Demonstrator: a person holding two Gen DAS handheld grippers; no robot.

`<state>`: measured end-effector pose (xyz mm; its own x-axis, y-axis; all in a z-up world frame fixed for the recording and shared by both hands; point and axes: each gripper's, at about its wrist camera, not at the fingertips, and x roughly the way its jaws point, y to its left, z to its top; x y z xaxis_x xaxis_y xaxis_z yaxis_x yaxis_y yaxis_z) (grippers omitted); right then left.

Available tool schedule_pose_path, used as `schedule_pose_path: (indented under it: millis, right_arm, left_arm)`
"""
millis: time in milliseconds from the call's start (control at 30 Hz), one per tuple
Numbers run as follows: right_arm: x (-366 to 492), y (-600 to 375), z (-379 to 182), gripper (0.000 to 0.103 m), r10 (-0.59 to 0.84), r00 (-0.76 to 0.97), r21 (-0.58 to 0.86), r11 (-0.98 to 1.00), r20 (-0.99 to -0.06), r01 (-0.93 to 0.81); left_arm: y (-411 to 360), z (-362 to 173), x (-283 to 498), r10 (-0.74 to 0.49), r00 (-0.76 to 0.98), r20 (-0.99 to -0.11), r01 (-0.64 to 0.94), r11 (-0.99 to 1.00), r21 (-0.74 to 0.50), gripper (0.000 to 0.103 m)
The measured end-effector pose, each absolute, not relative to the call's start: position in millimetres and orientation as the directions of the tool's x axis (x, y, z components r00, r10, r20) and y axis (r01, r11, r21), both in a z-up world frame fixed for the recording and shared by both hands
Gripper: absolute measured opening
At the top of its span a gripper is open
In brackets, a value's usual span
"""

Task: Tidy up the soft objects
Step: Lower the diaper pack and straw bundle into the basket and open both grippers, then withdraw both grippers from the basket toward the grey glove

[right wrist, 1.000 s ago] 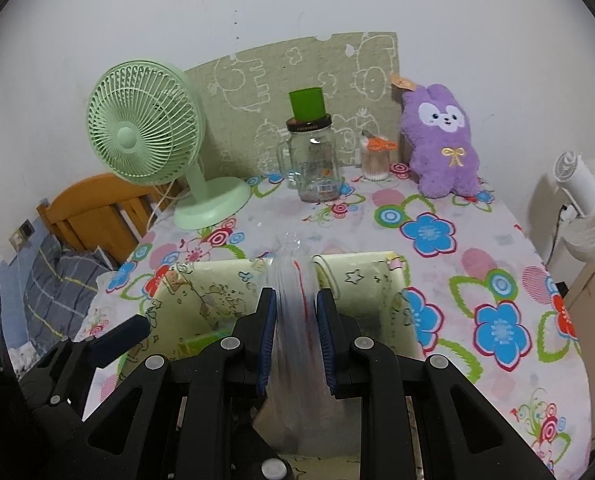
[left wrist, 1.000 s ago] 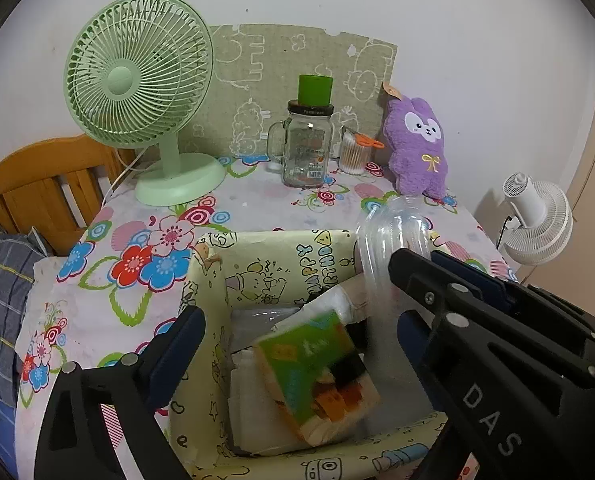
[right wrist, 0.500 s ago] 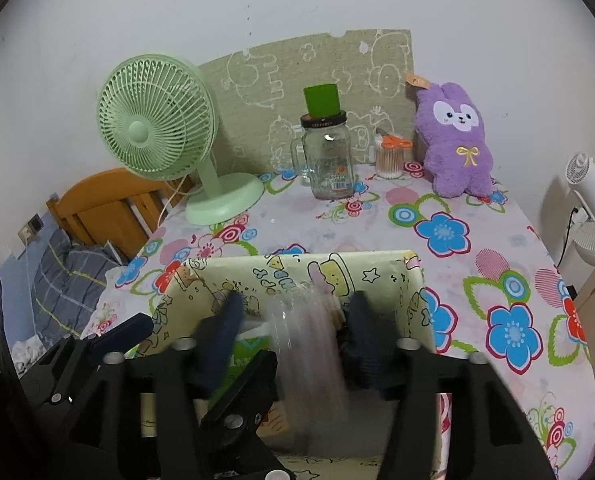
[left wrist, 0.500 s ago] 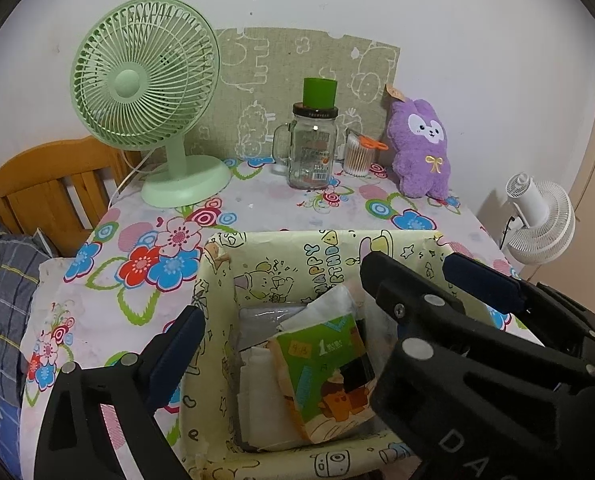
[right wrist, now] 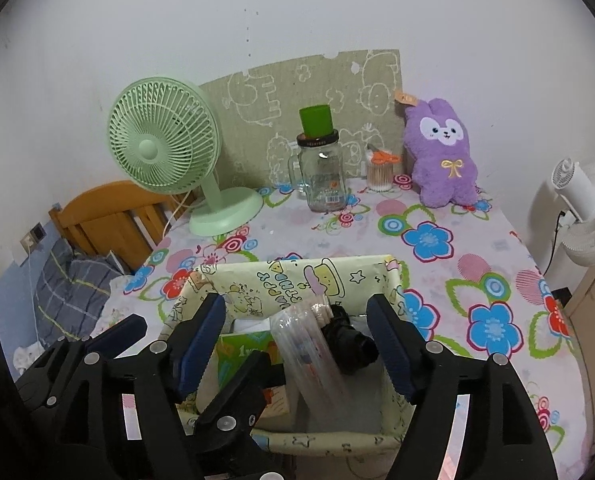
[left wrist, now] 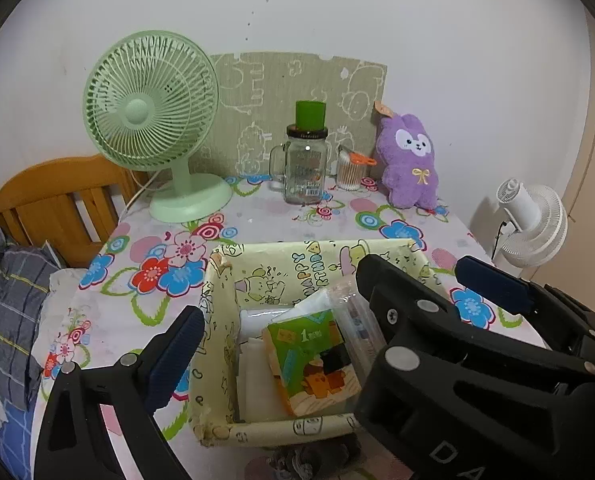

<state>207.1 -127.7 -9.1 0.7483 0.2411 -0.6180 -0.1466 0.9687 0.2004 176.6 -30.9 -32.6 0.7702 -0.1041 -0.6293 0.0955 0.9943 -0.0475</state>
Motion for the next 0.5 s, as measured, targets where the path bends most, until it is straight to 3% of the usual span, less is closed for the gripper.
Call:
schedule_pose_path:
  millis: [500]
  right_arm:
    - [165.4,-132.5,22.6,0.092,0.201,0.803,0.164,0.978,-0.562,-0.130]
  left_arm:
    - [-34.1,-5.3,137.1,-0.093,0.816,-0.570,0.093,0.995,-0.031,0.100]
